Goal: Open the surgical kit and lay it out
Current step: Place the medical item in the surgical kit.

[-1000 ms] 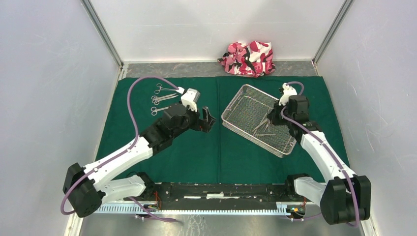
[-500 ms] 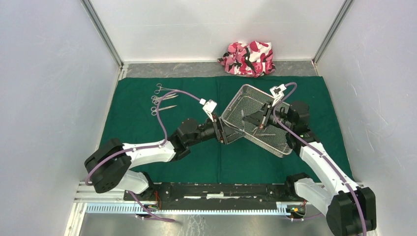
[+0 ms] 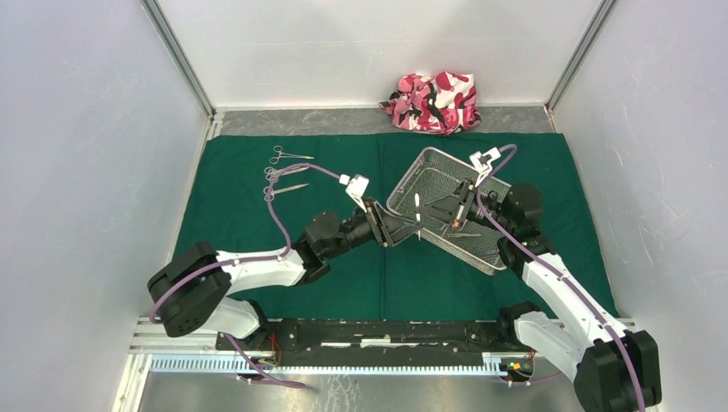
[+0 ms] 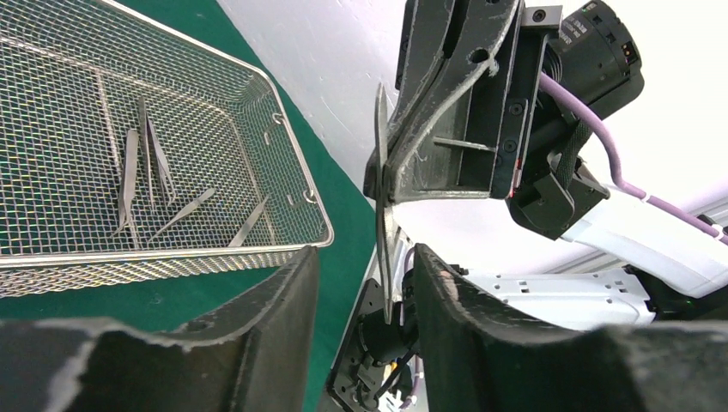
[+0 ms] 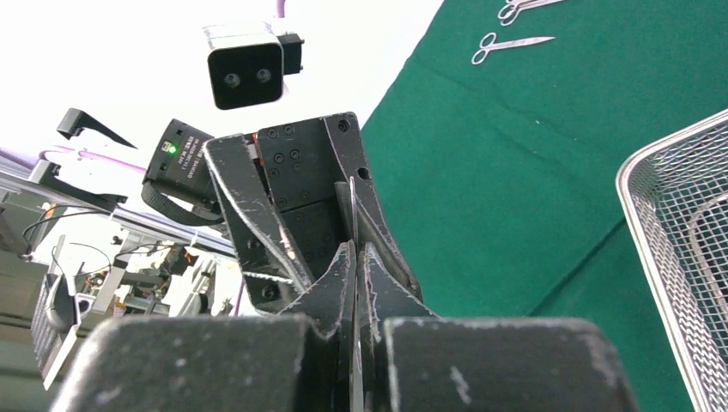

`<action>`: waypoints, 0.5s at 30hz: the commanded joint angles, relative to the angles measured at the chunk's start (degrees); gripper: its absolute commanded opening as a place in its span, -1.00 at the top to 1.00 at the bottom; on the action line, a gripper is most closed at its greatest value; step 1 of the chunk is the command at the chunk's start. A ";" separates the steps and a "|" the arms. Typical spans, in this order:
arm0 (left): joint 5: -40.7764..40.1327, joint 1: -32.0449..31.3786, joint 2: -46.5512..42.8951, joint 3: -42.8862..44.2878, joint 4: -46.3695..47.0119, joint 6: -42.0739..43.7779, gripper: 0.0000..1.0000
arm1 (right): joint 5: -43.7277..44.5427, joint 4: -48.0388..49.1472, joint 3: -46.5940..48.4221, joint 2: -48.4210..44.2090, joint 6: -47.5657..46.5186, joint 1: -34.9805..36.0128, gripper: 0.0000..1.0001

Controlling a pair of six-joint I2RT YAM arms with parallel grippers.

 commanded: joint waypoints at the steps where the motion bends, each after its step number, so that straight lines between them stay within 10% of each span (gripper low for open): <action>1: -2.16 -0.19 -2.47 -0.68 2.89 -0.48 0.01 | -0.66 6.40 -1.19 -1.33 3.51 1.19 1.00; 7: -1.26 -0.19 -2.04 -0.89 6.30 -1.55 0.26 | 0.56 6.74 -1.29 -0.64 4.12 3.13 1.00; 11: -2.25 -0.18 -3.94 -2.00 5.18 -1.21 0.77 | 1.50 6.14 -1.11 -0.17 3.01 4.05 1.00; 15: -16.33 0.15 -11.44 -4.64 -8.92 -6.20 0.96 | 12.28 -16.29 5.33 0.51 -13.36 4.13 0.03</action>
